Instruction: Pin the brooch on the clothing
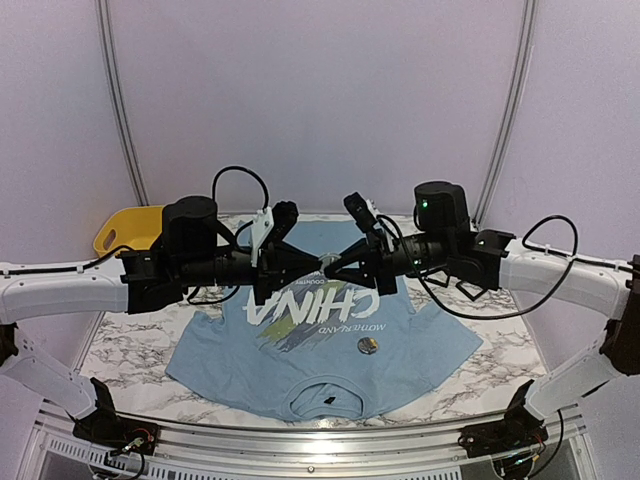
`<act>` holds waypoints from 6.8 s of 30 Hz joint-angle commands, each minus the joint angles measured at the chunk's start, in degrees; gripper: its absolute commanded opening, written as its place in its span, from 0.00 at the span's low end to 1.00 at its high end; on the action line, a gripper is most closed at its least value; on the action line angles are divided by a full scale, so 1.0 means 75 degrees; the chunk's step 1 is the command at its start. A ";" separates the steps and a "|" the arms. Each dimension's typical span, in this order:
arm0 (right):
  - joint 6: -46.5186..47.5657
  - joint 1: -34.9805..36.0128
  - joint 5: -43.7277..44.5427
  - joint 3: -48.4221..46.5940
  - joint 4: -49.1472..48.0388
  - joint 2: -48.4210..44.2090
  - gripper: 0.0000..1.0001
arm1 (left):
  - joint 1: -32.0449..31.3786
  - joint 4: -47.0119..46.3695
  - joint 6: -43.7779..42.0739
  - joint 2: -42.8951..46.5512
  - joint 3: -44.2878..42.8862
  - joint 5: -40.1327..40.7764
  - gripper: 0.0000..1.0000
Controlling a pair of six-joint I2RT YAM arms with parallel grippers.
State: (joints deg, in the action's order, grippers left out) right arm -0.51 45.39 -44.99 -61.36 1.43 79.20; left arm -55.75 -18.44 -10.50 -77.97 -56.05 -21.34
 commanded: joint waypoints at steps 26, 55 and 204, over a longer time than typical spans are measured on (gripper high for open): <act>0.1909 0.0021 0.0465 0.0510 0.0463 -0.1503 0.53 | -0.0020 -0.0214 -0.0033 0.0232 -0.0085 -0.0095 0.00; 0.1090 -0.0272 0.0185 0.0589 -0.0326 -0.0967 0.00 | -0.0020 -0.0316 0.0164 0.0250 -0.0073 -0.0424 0.00; 0.3909 0.2145 0.5359 0.5576 -0.7002 0.1499 0.00 | -0.0044 -0.0337 -0.0205 -0.3420 0.0415 -0.0067 0.00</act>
State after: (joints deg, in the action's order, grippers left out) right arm 31.70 60.86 1.04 -18.92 -49.93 91.85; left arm -56.55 -19.44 -11.97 -104.75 -53.43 -21.65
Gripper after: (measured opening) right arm 0.002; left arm 0.004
